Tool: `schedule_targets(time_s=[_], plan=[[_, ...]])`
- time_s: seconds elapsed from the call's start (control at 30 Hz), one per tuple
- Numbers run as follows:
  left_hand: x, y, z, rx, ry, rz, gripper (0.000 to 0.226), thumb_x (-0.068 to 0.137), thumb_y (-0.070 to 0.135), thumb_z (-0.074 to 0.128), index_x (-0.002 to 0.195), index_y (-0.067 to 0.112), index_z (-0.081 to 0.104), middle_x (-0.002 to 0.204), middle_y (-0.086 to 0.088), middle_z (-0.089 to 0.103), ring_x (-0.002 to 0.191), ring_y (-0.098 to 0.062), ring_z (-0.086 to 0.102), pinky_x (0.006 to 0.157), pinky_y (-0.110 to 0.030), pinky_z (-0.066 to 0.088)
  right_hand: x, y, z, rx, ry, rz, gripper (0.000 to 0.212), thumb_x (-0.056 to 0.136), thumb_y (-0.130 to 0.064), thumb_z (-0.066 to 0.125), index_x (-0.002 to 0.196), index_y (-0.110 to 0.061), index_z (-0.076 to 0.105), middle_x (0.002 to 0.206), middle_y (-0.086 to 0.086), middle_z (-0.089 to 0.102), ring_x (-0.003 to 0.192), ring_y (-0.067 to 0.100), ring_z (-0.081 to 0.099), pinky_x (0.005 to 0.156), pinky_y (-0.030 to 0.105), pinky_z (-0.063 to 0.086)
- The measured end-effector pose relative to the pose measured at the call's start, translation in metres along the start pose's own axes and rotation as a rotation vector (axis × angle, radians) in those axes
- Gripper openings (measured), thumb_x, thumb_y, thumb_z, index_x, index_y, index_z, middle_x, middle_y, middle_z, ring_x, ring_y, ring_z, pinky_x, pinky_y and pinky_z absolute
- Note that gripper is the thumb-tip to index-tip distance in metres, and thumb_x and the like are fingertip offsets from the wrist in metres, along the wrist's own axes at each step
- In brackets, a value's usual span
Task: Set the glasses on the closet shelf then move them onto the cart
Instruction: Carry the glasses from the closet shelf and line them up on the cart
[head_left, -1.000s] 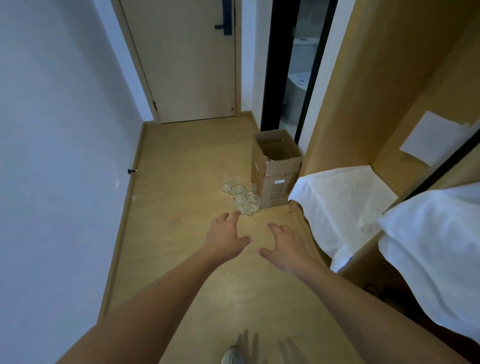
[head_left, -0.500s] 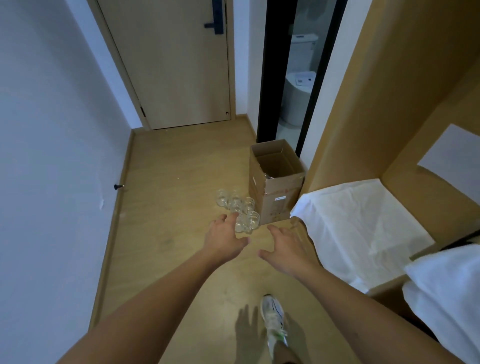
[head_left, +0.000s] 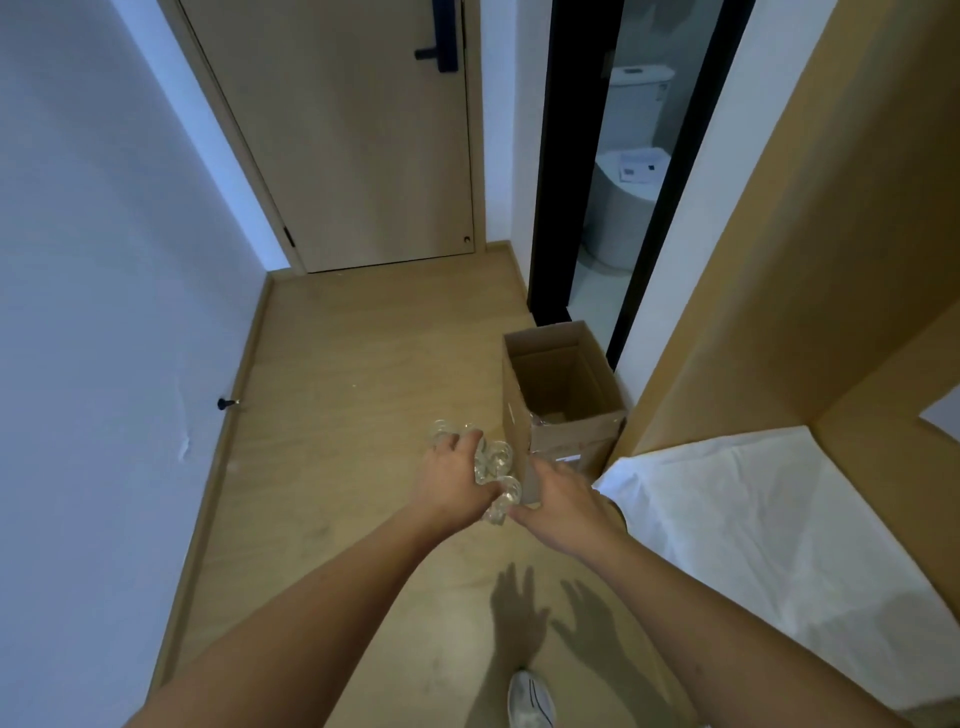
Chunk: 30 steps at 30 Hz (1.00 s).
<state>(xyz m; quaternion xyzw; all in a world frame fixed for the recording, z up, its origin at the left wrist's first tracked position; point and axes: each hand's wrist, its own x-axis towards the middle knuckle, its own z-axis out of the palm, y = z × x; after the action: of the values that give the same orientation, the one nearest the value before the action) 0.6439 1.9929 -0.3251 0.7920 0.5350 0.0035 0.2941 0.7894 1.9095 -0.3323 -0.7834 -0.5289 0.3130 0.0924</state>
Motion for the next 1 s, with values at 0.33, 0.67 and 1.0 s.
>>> schedule_targets(time_s=[0.33,0.67,1.0], plan=[[0.071,-0.022,0.031,-0.045,-0.063,-0.135,0.080,0.087,0.044,0.073,0.154,0.021,0.035,0.150,-0.012,0.043,0.138,-0.033,0.041,0.113,-0.038,0.035,0.086,0.030,0.018,0.017,-0.135,0.085,0.075,0.088,-0.054,0.064,0.152,-0.028,0.034,0.150,0.007,0.046,0.139,0.031,0.040,0.111,0.046,0.038],[0.147,-0.096,0.105,-0.143,-0.216,-0.271,0.079,0.086,0.035,0.075,0.153,0.017,0.037,0.148,-0.014,0.044,0.135,-0.035,0.042,0.109,-0.034,0.034,0.171,0.067,0.110,0.002,-0.302,0.284,0.080,0.089,-0.057,0.063,0.153,-0.021,0.032,0.145,0.011,0.047,0.135,0.033,0.044,0.109,0.044,0.039],[0.262,-0.199,0.199,-0.185,-0.272,-0.403,0.074,0.083,0.030,0.075,0.148,0.014,0.044,0.139,-0.016,0.052,0.128,-0.035,0.050,0.104,-0.041,0.044,0.294,0.104,0.214,0.165,-0.341,0.539,0.077,0.089,-0.049,0.067,0.152,-0.017,0.036,0.141,0.018,0.050,0.132,0.034,0.048,0.107,0.039,0.039]])
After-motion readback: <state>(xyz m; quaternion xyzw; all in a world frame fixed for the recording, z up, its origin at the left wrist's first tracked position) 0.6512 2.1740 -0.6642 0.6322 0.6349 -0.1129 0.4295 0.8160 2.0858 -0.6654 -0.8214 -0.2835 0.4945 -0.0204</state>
